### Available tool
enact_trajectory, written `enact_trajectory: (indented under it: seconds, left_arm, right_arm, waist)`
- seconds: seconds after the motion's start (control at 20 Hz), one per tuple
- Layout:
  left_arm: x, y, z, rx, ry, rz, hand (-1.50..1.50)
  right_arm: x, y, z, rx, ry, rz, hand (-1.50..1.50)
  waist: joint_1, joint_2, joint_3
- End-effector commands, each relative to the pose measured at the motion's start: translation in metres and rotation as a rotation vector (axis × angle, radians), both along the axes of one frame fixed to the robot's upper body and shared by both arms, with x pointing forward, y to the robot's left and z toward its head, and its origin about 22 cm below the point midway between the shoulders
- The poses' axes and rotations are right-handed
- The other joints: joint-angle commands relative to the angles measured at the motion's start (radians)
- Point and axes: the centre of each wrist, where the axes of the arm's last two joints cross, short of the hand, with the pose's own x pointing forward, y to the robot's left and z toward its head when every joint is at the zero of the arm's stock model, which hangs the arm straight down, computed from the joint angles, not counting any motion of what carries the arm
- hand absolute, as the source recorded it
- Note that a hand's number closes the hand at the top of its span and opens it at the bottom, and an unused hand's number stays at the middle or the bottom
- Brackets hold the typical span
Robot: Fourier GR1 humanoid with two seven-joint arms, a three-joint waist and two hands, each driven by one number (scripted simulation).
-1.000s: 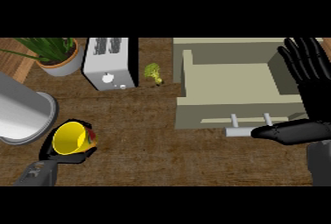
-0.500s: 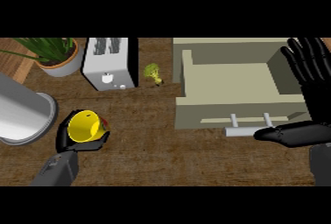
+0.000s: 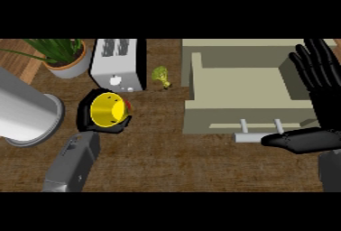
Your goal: Pick up the cup, place it into the drawer and close the drawer
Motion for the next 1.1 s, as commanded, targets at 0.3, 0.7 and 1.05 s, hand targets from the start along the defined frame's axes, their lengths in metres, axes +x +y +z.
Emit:
enact_trajectory:
  seconds: [0.3, 0.7, 1.05]
  left_arm:
    - [0.059, -0.087, 0.114, 0.038, -0.115, -0.223, 1.50]
    - [0.082, -0.149, 0.227, 0.111, -0.118, -0.239, 1.50]
    - [0.092, -0.202, 0.267, 0.193, -0.018, -0.177, 1.50]
  right_arm:
    - [0.003, -0.005, 0.013, -0.011, 0.007, -0.041, -1.50]
    - [0.008, -0.010, 0.002, -0.019, -0.018, -0.031, -1.50]
    - [-0.006, -0.017, -0.004, -0.010, -0.016, -0.011, -1.50]
  waist:
    - [0.016, -0.007, 0.001]
    - [0.000, -0.001, 0.001]
    - [-0.035, 0.006, 0.001]
